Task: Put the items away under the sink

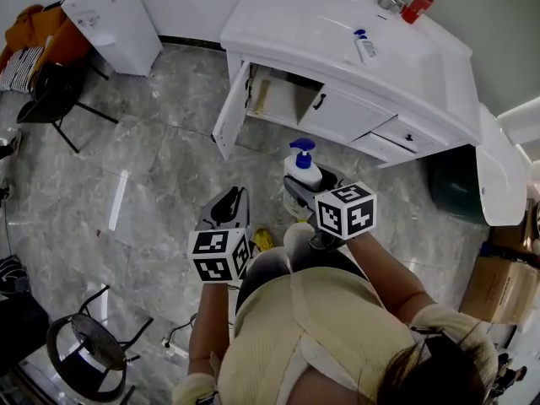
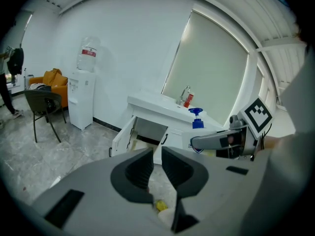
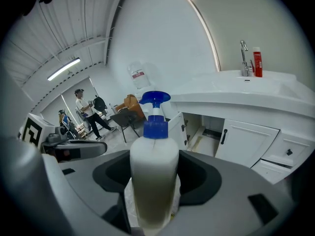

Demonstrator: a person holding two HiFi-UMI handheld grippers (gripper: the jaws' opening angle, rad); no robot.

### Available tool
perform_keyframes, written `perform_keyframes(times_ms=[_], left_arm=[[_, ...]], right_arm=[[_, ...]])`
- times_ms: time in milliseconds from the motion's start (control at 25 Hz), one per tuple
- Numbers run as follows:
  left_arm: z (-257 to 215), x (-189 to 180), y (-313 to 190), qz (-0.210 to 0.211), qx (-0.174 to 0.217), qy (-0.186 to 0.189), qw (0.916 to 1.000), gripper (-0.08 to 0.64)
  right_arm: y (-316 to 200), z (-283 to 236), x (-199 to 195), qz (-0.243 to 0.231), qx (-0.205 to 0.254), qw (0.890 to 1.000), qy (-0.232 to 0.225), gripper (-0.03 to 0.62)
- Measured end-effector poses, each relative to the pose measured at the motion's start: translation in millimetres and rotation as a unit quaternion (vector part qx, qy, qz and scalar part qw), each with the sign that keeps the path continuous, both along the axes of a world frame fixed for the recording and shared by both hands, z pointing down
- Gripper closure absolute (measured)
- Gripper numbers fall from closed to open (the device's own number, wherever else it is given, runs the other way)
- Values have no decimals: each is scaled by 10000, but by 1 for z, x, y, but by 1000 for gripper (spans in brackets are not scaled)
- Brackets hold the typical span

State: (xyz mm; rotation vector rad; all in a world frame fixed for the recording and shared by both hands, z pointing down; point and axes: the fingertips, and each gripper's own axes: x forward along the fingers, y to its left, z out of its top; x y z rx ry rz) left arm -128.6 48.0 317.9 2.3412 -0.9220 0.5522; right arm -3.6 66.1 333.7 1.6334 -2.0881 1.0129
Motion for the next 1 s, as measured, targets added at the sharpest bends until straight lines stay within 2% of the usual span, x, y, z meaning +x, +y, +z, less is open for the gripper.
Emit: perform_keyframes(times_ms=[360, 600, 1000], left_arm=[[15, 11, -28, -375, -91, -72, 9992, 477], [33, 35, -49, -551, -274, -86, 9981, 477], [77, 68, -98, -908, -400, 13, 9951, 477]], right_arm=[[-49, 22, 13, -302, -50, 9995, 37, 313], [-81, 41, 31, -564, -192, 9982, 91, 313], [-123, 86, 58, -732, -391, 9965, 92, 313]])
